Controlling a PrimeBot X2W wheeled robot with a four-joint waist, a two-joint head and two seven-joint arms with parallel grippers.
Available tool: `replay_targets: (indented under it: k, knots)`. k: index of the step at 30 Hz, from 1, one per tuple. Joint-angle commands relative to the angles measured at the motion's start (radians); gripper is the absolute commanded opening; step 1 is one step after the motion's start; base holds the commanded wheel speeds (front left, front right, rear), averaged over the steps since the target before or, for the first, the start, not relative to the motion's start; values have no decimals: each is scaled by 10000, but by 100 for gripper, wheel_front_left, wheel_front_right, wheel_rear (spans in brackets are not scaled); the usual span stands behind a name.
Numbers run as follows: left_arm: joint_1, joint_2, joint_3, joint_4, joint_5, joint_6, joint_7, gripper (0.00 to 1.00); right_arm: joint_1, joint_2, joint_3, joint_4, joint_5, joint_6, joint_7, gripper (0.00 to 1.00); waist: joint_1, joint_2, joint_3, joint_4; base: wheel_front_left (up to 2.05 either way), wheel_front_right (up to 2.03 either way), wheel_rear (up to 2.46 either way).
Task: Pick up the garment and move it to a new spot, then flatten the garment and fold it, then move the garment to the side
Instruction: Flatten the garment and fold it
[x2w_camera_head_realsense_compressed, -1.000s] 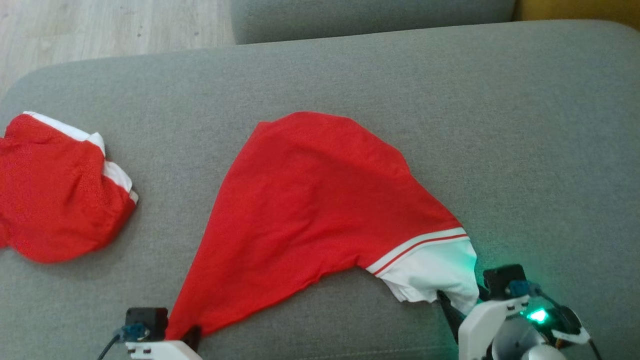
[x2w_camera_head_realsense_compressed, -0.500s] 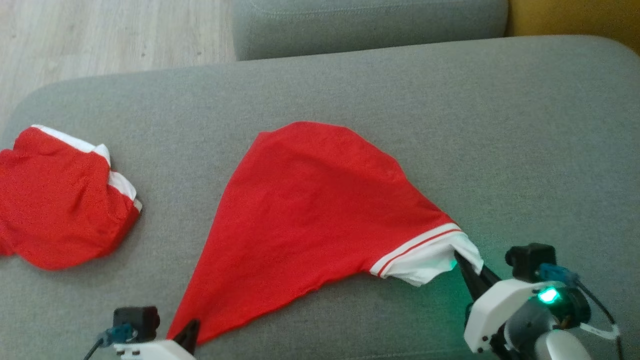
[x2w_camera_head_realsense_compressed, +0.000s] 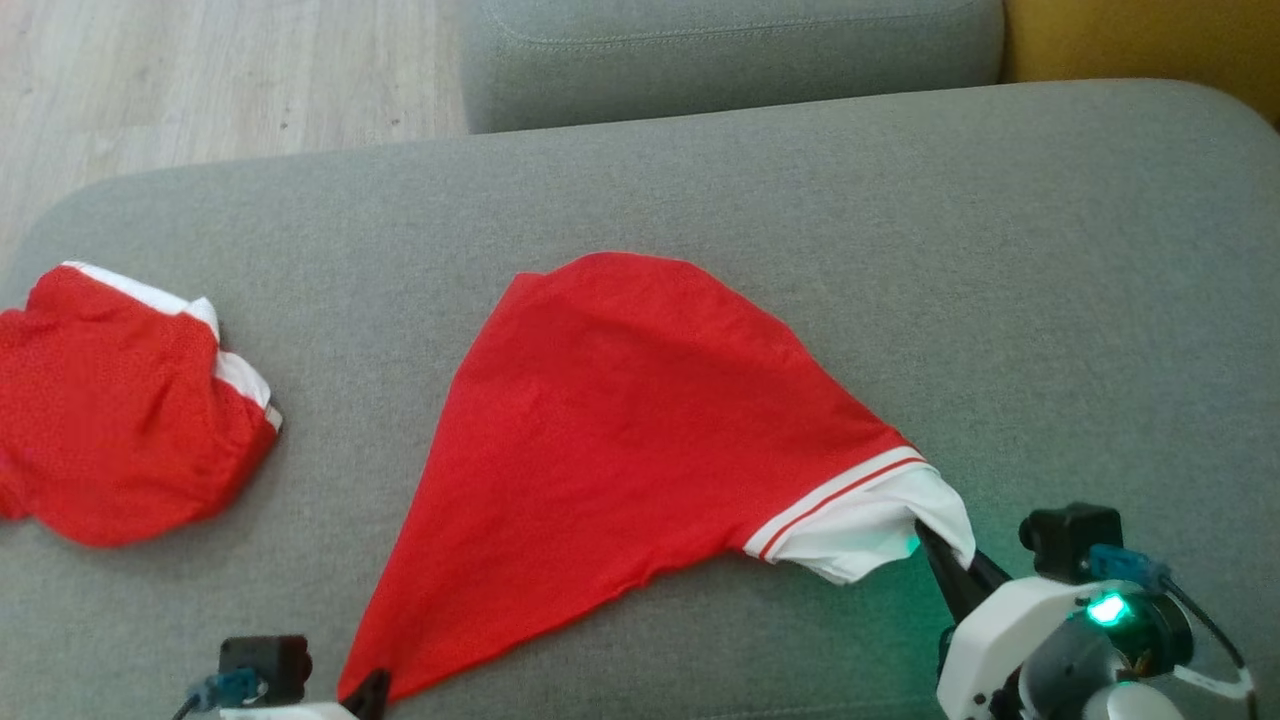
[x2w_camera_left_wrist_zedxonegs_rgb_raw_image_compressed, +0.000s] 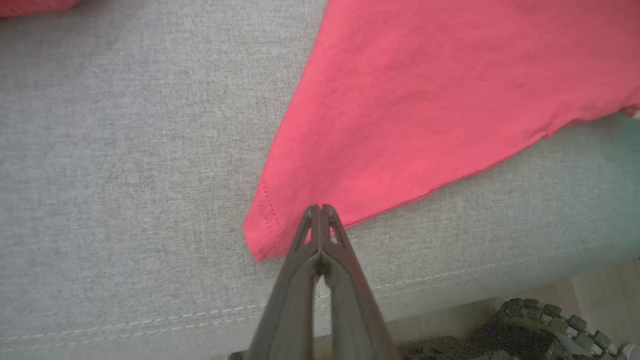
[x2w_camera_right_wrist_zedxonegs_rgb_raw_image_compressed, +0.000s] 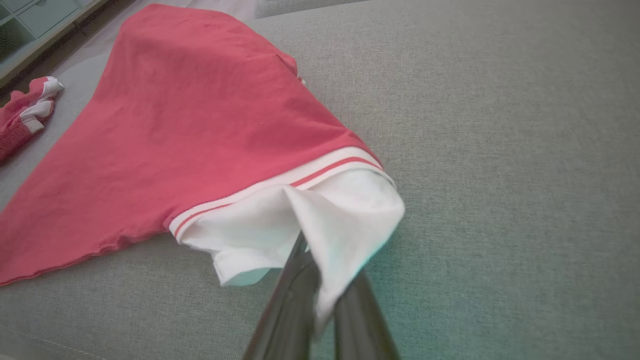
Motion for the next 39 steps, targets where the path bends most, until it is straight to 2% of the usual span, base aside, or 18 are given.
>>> replay_targets:
  k: [1, 13, 14, 15, 16, 17, 18, 22, 31, 35, 39]
  knots:
    - [-269, 134, 298, -279, -56, 78, -57, 0, -164, -93, 206, -423, -39, 77, 3, 0, 0, 0, 13, 9, 0, 0, 0]
    - [-366, 171, 213, -154, 70, 196, -458, 0, -129, -70, 153, -219, -335, 77, 84, 0, 0, 0, 17, 35, 0, 0, 0]
    - [-383, 159, 215, -149, 92, 218, -572, 0, -108, -85, 166, -185, -389, 77, 123, 26, 0, 0, 11, 31, 0, 0, 0]
    - [-407, 129, 230, -139, 107, 262, -699, 0, -87, -99, 152, -152, -468, 77, 147, 59, 0, 0, 3, 28, 0, 0, 0]
    - [-430, 109, 212, -129, 114, 256, -822, 17, -62, -117, 157, -114, -555, 77, 182, 100, 0, 0, -7, 23, 0, 0, 0]
    - [-446, 96, 189, -120, 128, 244, -951, 45, -42, -132, 161, -89, -632, 77, 201, 100, 0, 0, -24, 18, 0, 0, 0]
    - [-451, 86, 179, -99, 153, 257, -1068, 100, -29, -131, 148, -74, -698, 77, 199, 100, 0, 0, -45, 10, 0, 0, 0]
    - [-445, -4, 161, 25, 93, 287, -1300, 100, 15, -155, 116, -35, -928, 77, 153, 100, 0, 0, -123, -19, 0, 0, 0]
    - [-456, -211, 22, 211, 177, 339, -2607, 100, 195, -62, -304, -398, -1398, 77, -565, 100, 0, 0, -423, -25, 0, 0, 0]
    - [-598, -262, -45, 374, 336, 360, -3460, 100, 172, 56, -649, -719, -1713, 77, -1510, 100, 0, 0, -488, 8, 0, 0, 0]
    - [-786, -261, -68, 625, 559, 416, -4381, 100, 36, 65, -737, -716, -2248, 77, -2945, 100, 0, 0, -524, 37, 0, 0, 0]
